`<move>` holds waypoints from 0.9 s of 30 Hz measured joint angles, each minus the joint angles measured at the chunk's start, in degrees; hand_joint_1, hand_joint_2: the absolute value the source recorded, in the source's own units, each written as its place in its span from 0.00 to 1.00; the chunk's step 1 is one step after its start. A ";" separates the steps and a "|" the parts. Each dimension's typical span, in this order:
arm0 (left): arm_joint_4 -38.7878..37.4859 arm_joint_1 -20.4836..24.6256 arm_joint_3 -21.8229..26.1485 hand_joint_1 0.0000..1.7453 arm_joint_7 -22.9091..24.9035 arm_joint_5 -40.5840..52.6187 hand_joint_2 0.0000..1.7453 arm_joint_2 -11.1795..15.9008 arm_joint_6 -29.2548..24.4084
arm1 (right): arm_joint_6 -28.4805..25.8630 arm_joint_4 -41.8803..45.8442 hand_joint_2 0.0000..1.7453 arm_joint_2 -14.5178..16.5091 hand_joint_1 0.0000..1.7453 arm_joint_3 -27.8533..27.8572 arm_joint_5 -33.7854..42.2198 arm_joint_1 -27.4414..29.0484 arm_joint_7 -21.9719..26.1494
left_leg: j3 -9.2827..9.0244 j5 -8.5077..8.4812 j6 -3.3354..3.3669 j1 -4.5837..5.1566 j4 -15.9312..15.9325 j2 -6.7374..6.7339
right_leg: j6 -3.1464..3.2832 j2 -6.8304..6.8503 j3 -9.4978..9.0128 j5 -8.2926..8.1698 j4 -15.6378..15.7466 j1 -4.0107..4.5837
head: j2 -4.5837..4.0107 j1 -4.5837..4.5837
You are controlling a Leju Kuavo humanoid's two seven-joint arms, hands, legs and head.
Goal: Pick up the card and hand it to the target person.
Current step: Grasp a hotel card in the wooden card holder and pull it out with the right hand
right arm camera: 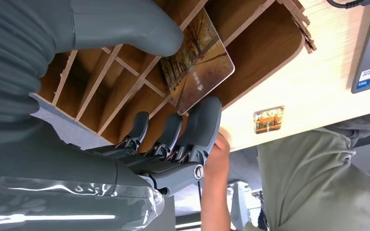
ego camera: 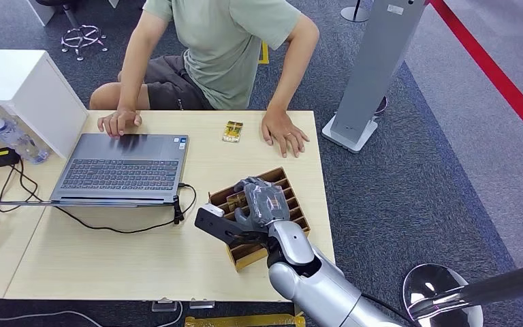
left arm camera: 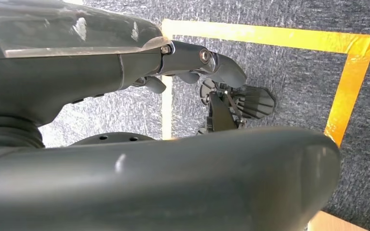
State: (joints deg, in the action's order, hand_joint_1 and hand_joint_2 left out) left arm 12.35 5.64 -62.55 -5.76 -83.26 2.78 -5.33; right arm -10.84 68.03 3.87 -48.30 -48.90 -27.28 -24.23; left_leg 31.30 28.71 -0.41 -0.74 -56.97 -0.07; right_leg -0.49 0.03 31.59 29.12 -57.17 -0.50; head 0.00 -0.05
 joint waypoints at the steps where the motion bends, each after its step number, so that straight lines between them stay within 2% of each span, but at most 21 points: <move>1: 0.00 0.00 0.00 0.00 0.01 -0.01 0.00 0.00 0.00 | 0.00 -0.14 1.00 0.00 0.45 -0.02 0.10 -0.02 -0.01 | 0.00 0.00 0.00 0.00 0.00 0.00 | 0.00 0.00 0.00 0.00 0.00 0.00 | 0.00 -0.01; 16: 0.00 -0.01 0.00 0.00 0.01 -0.03 0.00 -0.02 0.00 | 0.03 -1.67 1.00 0.17 0.46 -0.37 0.50 -0.38 -0.05 | -0.01 0.00 0.00 0.00 0.00 0.00 | 0.00 0.00 0.00 0.00 0.00 0.00 | 0.00 0.01; 27: 0.00 -0.02 -0.02 0.00 0.05 -0.03 0.00 -0.09 0.04 | 0.07 -1.96 1.00 0.15 0.72 -0.55 1.14 -0.73 -0.84 | -0.01 0.00 0.00 0.00 0.00 0.00 | 0.00 0.00 0.00 0.00 0.00 0.00 | 0.00 0.02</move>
State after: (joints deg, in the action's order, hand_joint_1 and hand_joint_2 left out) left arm 12.35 5.63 -62.58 -5.70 -83.30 2.69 -5.29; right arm -10.78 66.07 4.02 -48.85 -47.77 -28.01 -25.08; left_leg 31.28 28.71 -0.41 -0.75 -56.98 -0.07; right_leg -0.49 0.03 31.59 29.12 -57.17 -0.50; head 0.00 -0.03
